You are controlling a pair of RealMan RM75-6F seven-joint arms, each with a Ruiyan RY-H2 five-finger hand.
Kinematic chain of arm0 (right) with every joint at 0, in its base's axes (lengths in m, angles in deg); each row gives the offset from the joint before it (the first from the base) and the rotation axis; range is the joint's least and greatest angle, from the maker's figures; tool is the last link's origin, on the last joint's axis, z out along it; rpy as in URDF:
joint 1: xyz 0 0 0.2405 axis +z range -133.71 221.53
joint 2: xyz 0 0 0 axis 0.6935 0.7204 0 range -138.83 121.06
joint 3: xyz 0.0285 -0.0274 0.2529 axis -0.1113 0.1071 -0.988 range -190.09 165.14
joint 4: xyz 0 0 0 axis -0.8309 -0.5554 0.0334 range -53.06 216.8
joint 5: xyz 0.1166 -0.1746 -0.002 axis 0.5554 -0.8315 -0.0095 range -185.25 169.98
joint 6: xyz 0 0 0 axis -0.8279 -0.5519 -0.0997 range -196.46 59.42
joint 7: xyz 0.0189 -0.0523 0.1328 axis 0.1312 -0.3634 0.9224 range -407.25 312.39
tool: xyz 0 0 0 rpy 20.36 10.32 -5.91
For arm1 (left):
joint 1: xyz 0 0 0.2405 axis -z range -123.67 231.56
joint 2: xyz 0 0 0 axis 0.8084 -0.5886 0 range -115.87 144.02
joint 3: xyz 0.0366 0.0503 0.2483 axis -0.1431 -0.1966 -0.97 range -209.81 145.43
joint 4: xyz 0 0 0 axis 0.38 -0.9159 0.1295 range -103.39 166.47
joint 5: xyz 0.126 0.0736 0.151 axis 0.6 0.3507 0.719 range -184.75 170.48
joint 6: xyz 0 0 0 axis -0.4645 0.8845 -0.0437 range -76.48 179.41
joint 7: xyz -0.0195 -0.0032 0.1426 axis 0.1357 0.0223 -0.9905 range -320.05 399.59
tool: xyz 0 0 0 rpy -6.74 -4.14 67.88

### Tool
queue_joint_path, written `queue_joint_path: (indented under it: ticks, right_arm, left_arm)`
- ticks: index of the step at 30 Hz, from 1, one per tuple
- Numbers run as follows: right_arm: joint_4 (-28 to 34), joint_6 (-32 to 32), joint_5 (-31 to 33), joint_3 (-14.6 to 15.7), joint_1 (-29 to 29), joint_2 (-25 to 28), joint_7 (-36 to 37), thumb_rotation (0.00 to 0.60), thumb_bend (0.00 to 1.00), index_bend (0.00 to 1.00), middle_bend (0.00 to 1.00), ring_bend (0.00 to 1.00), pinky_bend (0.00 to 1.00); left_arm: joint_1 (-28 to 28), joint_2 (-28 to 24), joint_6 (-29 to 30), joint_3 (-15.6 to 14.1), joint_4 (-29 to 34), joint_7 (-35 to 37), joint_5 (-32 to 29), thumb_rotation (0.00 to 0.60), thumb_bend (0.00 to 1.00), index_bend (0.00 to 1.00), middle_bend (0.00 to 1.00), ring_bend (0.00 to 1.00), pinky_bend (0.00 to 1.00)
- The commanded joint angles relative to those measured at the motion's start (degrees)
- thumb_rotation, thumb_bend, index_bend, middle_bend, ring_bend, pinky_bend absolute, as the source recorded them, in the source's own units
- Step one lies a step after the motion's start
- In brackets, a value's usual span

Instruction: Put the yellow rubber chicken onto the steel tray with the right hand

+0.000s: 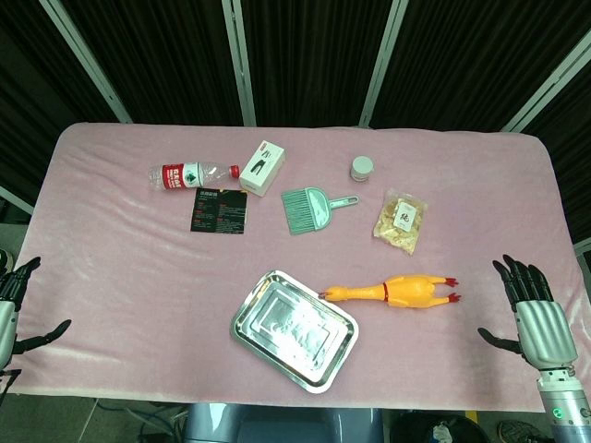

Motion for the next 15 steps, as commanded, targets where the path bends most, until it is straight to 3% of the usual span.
queue_joint_path:
  ticks: [1, 15]
  right_arm:
    - [-0.1, -0.3, 0.2, -0.3, 0.0, -0.3, -0.1, 0.600, 0.11, 0.00, 0.02, 0.00, 0.00]
    - [-1.4, -1.6, 0.0, -0.6, -0.5, -0.9, 1.7, 0.600, 0.11, 0.00, 0.02, 0.00, 0.00]
  left_arm:
    - [0.2, 0.1, -0.4, 0.0, 0.3, -0.4, -0.3, 0.600, 0.11, 0.07, 0.16, 0.17, 0.12]
    - [0.3, -0.7, -1.0, -0.2, 2.0, -1.2, -0.2, 0.600, 0.11, 0.07, 0.16, 0.17, 0.12]
